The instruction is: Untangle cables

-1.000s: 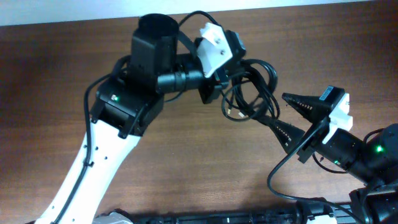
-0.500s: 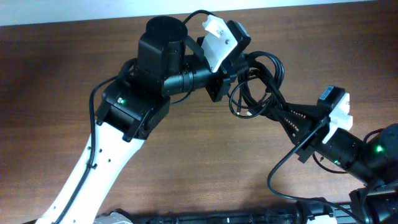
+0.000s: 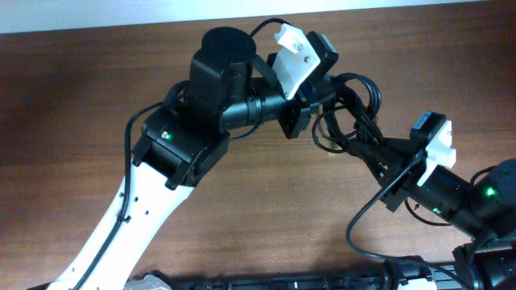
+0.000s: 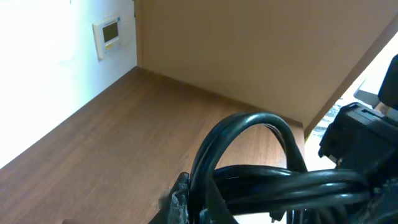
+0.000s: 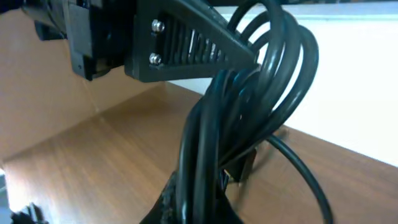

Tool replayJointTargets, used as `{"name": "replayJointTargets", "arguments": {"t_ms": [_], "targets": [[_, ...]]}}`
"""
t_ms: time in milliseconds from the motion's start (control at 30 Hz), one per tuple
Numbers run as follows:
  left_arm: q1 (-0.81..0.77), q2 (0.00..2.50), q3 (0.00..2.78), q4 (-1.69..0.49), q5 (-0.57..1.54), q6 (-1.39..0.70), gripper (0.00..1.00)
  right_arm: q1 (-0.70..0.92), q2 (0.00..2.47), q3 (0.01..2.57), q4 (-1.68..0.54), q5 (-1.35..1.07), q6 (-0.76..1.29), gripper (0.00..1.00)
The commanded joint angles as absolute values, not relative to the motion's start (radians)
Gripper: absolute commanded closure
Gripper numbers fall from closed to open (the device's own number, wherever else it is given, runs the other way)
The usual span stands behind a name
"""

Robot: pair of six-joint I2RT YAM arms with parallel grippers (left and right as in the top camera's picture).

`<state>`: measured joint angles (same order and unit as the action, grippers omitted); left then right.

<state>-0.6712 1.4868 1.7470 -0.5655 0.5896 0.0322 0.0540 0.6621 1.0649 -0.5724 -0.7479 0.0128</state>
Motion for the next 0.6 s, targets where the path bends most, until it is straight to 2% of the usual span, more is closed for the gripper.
{"name": "replayJointTargets", "arguments": {"t_ms": [0,133,167,200,233,300,367,467,567], "targets": [[-0.685,1.475,1.763,-0.558,0.597,0.01,1.0,0.059,0.661,1.079,-0.57,-0.747,0.007,0.96],[-0.685,1.475,1.764,-0.561,0.593,0.012,1.0,0.059,0.661,1.079,-0.576,-0.747,0.007,0.96],[-0.683,1.475,1.763,-0.563,0.589,0.015,0.97,0.059,0.661,1.079,-0.581,-0.747,0.007,0.96],[-0.683,1.475,1.763,-0.57,0.575,0.016,0.7,0.059,0.661,1.079,-0.59,-0.747,0.007,0.96],[-0.683,1.475,1.763,-0.58,0.567,0.046,0.5,0.059,0.661,1.079,-0.597,-0.747,0.007,0.96],[-0.683,1.475,1.763,-0.612,0.568,0.167,0.27,0.059,0.661,1.079,-0.615,-0.747,0.007,0.96],[-0.683,1.475,1.763,-0.649,0.567,0.31,0.1,0.059,0.661,1.079,-0.629,-0.748,0.006,0.96],[-0.684,1.475,1.763,-0.676,0.567,0.458,0.01,0.059,0.661,1.079,-0.645,-0.751,0.003,0.96],[-0.685,1.475,1.763,-0.694,0.568,0.615,0.01,0.059,0.661,1.079,-0.654,-0.797,-0.014,0.96]]}}
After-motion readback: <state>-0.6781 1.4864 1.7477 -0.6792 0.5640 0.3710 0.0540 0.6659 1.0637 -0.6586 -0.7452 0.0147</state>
